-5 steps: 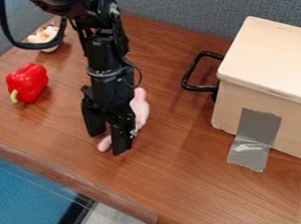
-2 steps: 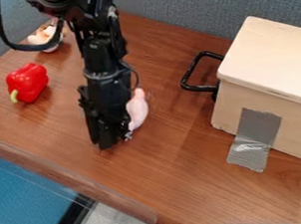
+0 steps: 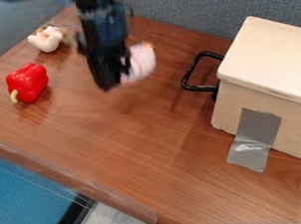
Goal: Grab the pink bunny and put it to the upper side of the table
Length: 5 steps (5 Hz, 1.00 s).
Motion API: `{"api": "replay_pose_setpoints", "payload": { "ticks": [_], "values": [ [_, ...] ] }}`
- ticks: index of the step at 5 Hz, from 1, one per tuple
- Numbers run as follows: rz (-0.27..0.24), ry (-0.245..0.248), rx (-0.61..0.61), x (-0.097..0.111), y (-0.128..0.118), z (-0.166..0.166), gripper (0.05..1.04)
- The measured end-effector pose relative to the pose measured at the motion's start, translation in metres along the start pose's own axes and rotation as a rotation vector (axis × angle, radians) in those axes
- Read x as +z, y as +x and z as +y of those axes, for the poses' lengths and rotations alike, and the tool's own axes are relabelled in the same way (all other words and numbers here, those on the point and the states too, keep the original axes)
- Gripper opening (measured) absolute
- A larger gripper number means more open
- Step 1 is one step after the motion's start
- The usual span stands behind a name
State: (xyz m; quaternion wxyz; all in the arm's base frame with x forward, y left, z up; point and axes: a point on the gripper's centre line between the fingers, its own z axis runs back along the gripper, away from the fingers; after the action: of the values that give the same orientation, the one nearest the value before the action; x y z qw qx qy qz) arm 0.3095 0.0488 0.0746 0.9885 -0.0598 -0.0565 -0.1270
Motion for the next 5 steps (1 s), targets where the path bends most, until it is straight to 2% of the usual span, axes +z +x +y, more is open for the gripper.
{"api": "replay_pose_setpoints", "payload": {
  "ticks": [1,2,3,4,5],
  "values": [
    [-0.043,-0.002,0.057,0.006,0.033,0.027,0.068],
    [-0.042,0.021,0.096,-0.004,0.058,0.054,0.068],
    [-0.011,0.024,0.128,-0.022,0.065,0.075,0.068],
    [0.032,0.019,0.140,-0.037,0.056,0.083,0.095],
    [0.037,0.020,0.143,-0.038,0.054,0.084,0.266]
  ]
}}
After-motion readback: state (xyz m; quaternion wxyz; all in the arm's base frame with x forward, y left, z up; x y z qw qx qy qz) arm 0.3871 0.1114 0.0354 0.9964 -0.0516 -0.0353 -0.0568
